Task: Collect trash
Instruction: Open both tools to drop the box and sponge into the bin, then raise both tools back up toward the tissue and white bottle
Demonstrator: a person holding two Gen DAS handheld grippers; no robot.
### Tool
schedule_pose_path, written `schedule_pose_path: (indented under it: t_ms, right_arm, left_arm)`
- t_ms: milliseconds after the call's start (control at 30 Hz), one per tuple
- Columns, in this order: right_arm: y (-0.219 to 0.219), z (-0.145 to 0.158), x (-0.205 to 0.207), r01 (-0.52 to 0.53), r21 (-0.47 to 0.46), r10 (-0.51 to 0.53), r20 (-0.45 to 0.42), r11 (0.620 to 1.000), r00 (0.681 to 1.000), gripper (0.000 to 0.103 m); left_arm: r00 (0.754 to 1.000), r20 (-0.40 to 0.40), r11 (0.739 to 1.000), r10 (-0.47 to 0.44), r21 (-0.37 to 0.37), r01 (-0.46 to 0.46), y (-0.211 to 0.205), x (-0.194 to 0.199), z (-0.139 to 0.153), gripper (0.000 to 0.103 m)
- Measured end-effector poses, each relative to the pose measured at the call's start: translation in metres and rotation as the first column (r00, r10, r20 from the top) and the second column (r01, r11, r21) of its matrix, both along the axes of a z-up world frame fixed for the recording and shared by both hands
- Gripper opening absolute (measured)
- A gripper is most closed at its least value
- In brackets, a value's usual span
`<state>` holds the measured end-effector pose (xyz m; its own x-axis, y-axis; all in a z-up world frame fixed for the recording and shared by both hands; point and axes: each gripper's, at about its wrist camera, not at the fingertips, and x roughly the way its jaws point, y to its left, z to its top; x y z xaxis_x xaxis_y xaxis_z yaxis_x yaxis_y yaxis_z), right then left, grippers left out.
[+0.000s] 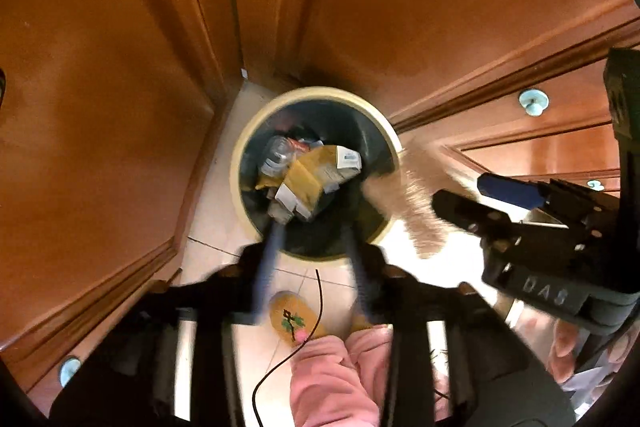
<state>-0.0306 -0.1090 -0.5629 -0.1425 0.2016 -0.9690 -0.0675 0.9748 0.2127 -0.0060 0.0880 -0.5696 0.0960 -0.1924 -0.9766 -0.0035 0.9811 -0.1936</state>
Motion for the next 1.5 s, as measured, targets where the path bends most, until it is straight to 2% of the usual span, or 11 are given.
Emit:
schedule_pose_path:
  t_ms: [33,133,267,433,567,700,867,1000,1100,1333,1500]
  right_arm:
    - [0.0,0.003,0.001,0.003,-0.004,-0.003,0.015,1.0,1.0,0.072]
    - [0.0,0.009,0.005,0.008,-0.018,-0.007,0.038,1.0,0.999,0.078]
    - [-0.002,0.011,0.01,0.017,-0.007,-0.016,0.034,1.0,0.999,0.079]
    - [-0.008,0.035,0.005,0.02,-0.016,-0.019,0.05,1.0,0.999,0.079]
    - [-0.004,0.054,0.0,0.057,-0.03,-0.056,0.043,0.998,0.998,0.079]
    - [-0.015,0.092,-0.005,0.077,-0.037,-0.076,0.04,0.996,0.996,0.079]
    - [-0.024,0.167,-0.009,0.051,-0.055,-0.047,0.074,0.997,0.996,0.079]
    - [-0.03,0.238,-0.011,0.042,-0.061,-0.033,0.132,0.997,0.991,0.079]
    - [-0.034,0.292,-0.011,0.045,-0.055,-0.034,0.184,0.998,0.982,0.079]
    - [-0.043,0.408,-0.007,0.104,-0.047,-0.084,0.315,0.994,0.945,0.079]
    - [-0.05,0.497,-0.005,0.16,-0.039,-0.126,0.447,0.986,0.885,0.079]
  left_arm:
    - [1.0,0.016,1.0,0.006,0.009,-0.006,0.001,0.0,0.004,0.045]
    - [0.999,0.028,1.0,0.019,0.005,-0.019,0.007,0.003,0.01,0.046]
    - [0.999,0.032,0.999,0.032,0.008,-0.033,0.008,0.007,0.019,0.046]
    - [0.999,0.043,1.0,0.028,0.01,-0.028,0.002,0.007,0.036,0.046]
    - [0.999,0.052,1.0,0.006,0.003,-0.007,-0.01,0.0,0.068,0.046]
    - [0.998,0.058,1.0,-0.012,0.029,0.01,-0.025,-0.008,0.115,0.046]
    - [0.997,0.071,0.999,-0.018,0.029,0.016,-0.036,-0.018,0.185,0.046]
    - [0.992,0.122,0.999,-0.025,0.027,0.022,-0.038,-0.026,0.253,0.046]
    - [0.984,0.167,0.997,-0.063,0.05,0.055,-0.044,-0.031,0.299,0.046]
    - [0.943,0.309,0.99,-0.124,0.098,0.098,-0.046,-0.032,0.403,0.046]
    - [0.901,0.411,0.987,-0.142,0.122,0.1,-0.043,-0.021,0.468,0.046]
